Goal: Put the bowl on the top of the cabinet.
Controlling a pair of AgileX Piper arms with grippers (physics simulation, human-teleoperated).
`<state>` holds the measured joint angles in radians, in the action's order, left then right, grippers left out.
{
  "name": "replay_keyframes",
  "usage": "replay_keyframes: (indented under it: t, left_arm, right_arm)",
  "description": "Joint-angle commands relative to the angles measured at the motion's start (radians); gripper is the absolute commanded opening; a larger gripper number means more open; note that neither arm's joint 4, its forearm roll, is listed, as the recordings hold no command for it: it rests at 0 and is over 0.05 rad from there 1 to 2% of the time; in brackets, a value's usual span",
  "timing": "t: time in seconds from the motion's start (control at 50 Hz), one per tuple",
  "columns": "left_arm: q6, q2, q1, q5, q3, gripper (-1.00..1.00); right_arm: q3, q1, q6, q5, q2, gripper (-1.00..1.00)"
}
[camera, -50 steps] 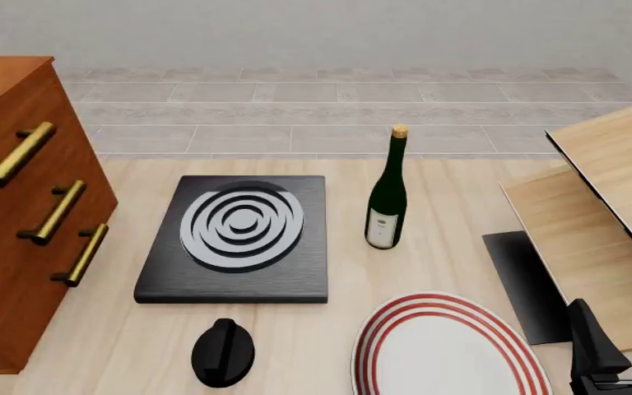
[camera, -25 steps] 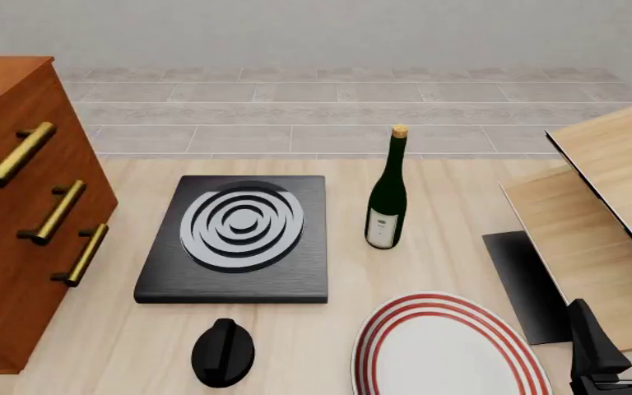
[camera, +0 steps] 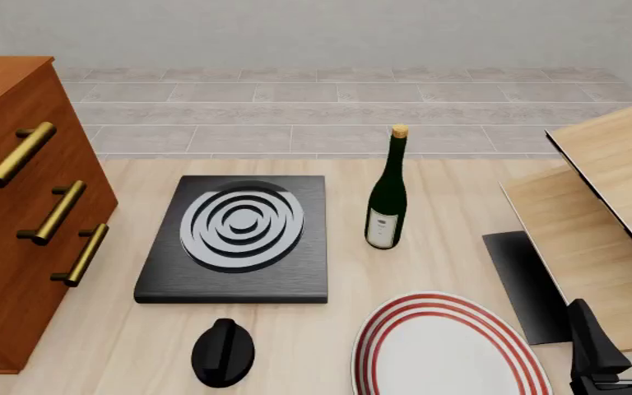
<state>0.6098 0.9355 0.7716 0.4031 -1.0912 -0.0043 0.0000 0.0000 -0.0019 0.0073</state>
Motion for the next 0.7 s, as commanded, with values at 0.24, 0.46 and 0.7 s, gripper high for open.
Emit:
replay_keyframes:
  t: [0.24, 0.46, 0.7]
  left_arm:
    - [-0.004, -0.095, -0.032, 0.014, 0.022, 1.0]
    - [0.001, -0.181, -0.063, 0.043, 0.022, 1.0]
    - [-0.002, -0.269, -0.099, 0.073, 0.032, 1.0]
  right_arm:
    - [0.0, 0.0, 0.0, 0.0, 0.0, 1.0]
    - [0.0, 0.0, 0.0, 0.0, 0.0, 1.0]
    - [0.0, 0.0, 0.0, 0.0, 0.0, 1.0]
